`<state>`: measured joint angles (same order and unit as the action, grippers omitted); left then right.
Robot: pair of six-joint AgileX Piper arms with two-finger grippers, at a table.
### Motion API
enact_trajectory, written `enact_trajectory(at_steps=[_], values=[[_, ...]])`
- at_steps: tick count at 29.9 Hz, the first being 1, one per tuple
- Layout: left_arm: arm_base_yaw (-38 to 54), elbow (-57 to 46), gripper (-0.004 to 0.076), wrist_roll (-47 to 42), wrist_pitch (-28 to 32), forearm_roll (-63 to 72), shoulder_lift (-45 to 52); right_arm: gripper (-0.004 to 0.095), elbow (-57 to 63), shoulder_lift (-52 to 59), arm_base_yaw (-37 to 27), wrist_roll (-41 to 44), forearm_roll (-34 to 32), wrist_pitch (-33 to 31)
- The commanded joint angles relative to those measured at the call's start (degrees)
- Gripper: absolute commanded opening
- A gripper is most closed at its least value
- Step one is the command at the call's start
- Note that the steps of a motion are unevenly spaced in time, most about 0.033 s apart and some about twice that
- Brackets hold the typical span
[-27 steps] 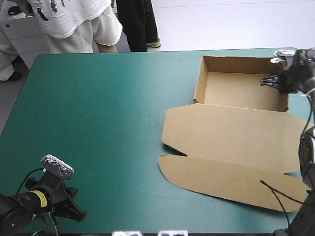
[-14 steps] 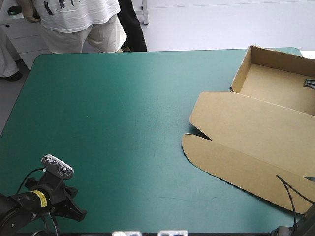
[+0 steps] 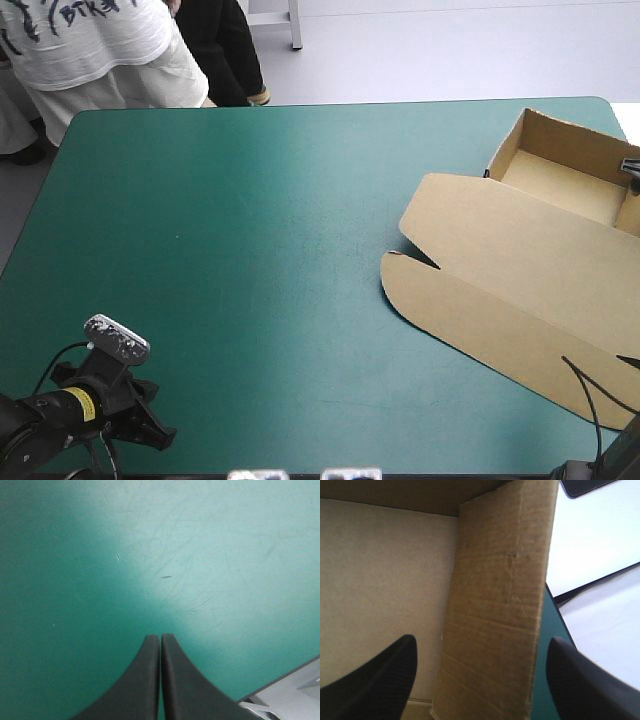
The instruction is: Fold the box
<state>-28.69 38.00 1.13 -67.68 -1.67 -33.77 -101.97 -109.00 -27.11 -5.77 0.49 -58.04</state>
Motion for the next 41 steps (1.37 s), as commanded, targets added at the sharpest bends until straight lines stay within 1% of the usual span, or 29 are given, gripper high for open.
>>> enact_trajectory(at_steps=[1,4,7,10,11,13,16,19,24,26,29,32,34,39,41], values=[[-0.3,1.4,-0.0008,-0.4,2.6,0.3,-0.2,0.07,-1.9,4.0,-0.4,-0.1,-0.1,2.0],[-0.3,1.4,-0.0008,-1.1,2.6,0.3,-0.2,0.061,-1.9,5.4,-0.4,-0.1,1.2,1.0],[-0.3,1.4,-0.0008,-1.1,2.6,0.3,-0.2,0.0453,-1.9,7.0,-0.4,-0.6,2.7,0.1],[-0.3,1.4,-0.0008,-0.7,2.6,0.3,-0.2,0.022,-2.0,9.0,-0.4,-0.9,4.5,-1.0],[-0.3,1.4,-0.0008,-0.7,2.6,0.3,-0.2,0.0134,-2.0,9.7,-0.4,-1.8,6.1,-1.5],[-0.3,1.4,-0.0008,-0.7,2.6,0.3,-0.2,-0.0005,-2.0,10.9,-0.3,-3.7,10.2,-2.0],[-0.3,1.4,-0.0008,-0.7,2.6,0.5,-0.2,-0.0013,-2.0,12.6,-0.3,-7.7,16.1,-3.6],[-0.3,1.4,-0.0008,-0.7,2.6,0.3,-0.2,-0.0013,-2.0,14.0,-0.2,-10.1,19.2,-5.5],[-0.3,1.4,-0.0008,-0.7,3.7,0.2,-0.2,-0.0013,-2.0,16.9,3.4,-10.8,19.2,-7.0],[-0.3,1.4,-0.0008,-0.7,4.4,0.2,-0.2,-0.0013,-1.8,18.4,6.2,-11.5,19.2,-7.8],[-0.3,1.4,-0.0008,-0.5,4.8,0.0,-0.2,-0.0013,0.1,21.7,12.3,-12.1,18.1,-8.4],[-0.3,1.4,-0.0008,-0.5,5.3,-0.1,-0.2,-0.0012,3.9,26.3,18.8,-11.8,13.3,-7.0],[-0.3,1.4,-0.0008,-0.5,5.6,-0.1,-0.2,-0.0012,7.4,29.7,22.4,-9.9,11.4,-6.0],[-0.3,1.4,-0.0008,-0.5,6.7,-0.1,-0.2,-0.0013,18.6,38.9,28.0,-8.9,12.8,0.1],[-0.3,1.4,-0.0008,-0.5,7.1,-0.1,-0.2,-0.0013,23.8,43.0,29.5,-8.9,12.8,1.1]])
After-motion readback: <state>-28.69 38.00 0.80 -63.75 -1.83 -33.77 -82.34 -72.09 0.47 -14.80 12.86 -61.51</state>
